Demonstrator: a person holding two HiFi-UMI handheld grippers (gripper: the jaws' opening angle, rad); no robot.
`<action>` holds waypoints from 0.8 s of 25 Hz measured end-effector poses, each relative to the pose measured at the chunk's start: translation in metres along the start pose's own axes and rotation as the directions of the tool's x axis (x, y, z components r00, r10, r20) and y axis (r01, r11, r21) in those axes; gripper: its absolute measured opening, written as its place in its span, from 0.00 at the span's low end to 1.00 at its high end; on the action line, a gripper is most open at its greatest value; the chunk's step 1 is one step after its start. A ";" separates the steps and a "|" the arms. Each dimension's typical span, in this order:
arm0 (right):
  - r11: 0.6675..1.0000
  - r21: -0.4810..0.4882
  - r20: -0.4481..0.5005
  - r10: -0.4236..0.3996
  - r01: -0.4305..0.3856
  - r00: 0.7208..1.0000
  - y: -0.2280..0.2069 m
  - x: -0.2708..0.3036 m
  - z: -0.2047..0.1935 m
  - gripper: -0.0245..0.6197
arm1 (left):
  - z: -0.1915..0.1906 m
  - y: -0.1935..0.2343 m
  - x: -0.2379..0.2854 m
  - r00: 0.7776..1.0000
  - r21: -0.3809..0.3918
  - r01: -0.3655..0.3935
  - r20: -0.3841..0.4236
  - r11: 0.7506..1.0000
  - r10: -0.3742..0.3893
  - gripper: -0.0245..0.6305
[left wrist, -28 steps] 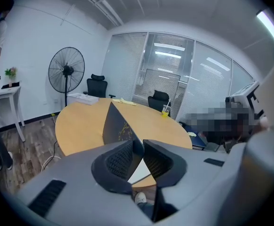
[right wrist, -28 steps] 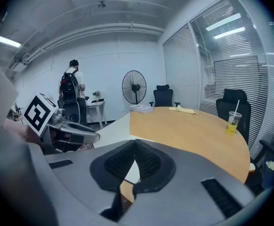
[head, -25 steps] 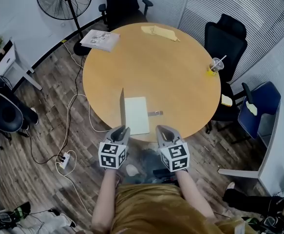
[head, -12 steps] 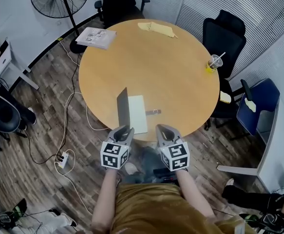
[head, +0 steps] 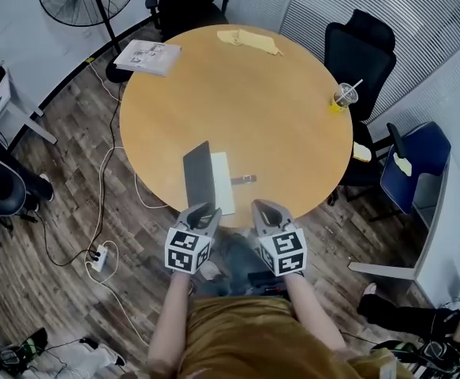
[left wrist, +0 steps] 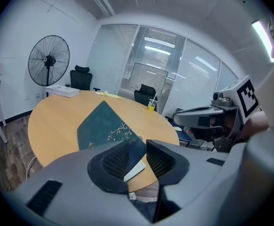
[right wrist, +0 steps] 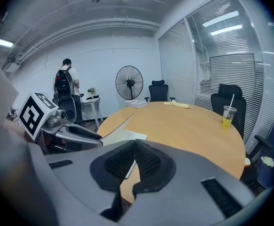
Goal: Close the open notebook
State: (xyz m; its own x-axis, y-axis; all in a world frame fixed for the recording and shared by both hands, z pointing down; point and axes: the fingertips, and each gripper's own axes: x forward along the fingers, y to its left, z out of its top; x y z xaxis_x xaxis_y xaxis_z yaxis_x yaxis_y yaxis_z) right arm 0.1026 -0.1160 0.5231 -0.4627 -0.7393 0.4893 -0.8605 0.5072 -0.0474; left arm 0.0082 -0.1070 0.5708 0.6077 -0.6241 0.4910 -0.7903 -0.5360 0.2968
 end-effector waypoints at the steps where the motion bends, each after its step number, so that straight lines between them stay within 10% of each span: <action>1: 1.000 0.002 -0.002 -0.004 0.004 1.000 -0.002 0.000 -0.001 0.06 | -0.001 -0.001 0.002 1.000 0.000 0.007 -0.001 1.000 -0.007 0.23; 20: 0.998 0.033 -0.031 -0.050 0.051 0.998 -0.020 0.003 -0.009 0.06 | -0.015 -0.011 0.027 0.995 0.027 0.073 -0.067 0.997 -0.071 0.24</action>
State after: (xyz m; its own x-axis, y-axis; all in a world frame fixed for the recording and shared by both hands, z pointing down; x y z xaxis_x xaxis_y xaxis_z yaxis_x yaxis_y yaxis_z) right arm 0.1208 -0.1243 0.5336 -0.4121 -0.7499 0.5175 -0.8896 0.4540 -0.0506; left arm 0.0323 -0.1089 0.5933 0.6559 -0.5449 0.5224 -0.7414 -0.5952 0.3100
